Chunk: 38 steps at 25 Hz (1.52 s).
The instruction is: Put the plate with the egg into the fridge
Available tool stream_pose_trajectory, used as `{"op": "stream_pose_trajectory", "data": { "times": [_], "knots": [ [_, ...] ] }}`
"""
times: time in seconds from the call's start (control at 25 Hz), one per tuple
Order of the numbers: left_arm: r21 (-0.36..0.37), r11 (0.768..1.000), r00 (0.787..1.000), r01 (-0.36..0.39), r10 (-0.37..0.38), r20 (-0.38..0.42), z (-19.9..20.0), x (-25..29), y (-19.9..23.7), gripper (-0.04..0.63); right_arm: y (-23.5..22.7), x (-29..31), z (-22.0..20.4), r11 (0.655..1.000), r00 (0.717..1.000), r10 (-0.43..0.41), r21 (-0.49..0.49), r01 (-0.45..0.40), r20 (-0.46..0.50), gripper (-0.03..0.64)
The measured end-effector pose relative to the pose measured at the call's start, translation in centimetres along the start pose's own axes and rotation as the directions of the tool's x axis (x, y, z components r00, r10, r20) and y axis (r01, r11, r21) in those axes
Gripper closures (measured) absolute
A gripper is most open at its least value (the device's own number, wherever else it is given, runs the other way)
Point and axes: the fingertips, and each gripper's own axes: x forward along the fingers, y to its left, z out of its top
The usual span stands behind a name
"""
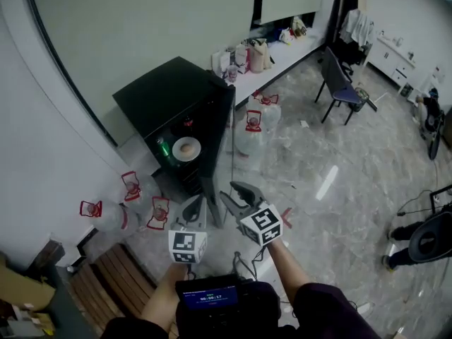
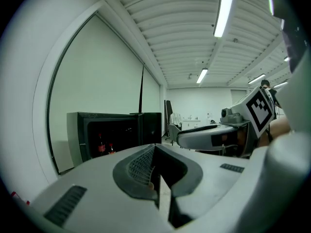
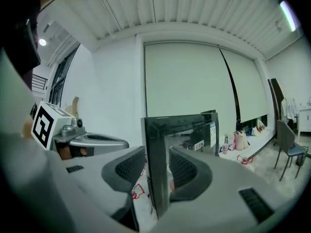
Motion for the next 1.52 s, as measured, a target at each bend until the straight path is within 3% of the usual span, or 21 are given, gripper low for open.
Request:
{"op": "stream_pose_trajectory", "data": {
  "times": [0.2, 0.84, 1.52],
  "knots": [
    [0.006, 1.0, 1.0, -0.01, 0.01, 0.025, 1.1, -0.2, 1.1, 0.586, 1.5, 1.5, 1.3, 0.999, 0.999, -0.004, -0.039, 0.005, 0.036, 0.604],
    [0.016, 1.0, 0.999, 0.0, 0.0, 0.038, 2.2, 0.2, 1.2, 0.586, 2.9, 2.3, 3.1, 0.998, 0.998, 0.015, -0.063, -0.012, 0.056, 0.607],
    [0.012, 1.0, 1.0, 0.001, -0.001, 0.017, 1.1, 0.8, 1.3, 0.586, 2.5, 2.5, 1.9, 0.998, 0.999, 0.005, -0.059, -0.003, 0.038, 0.609]
  ]
}}
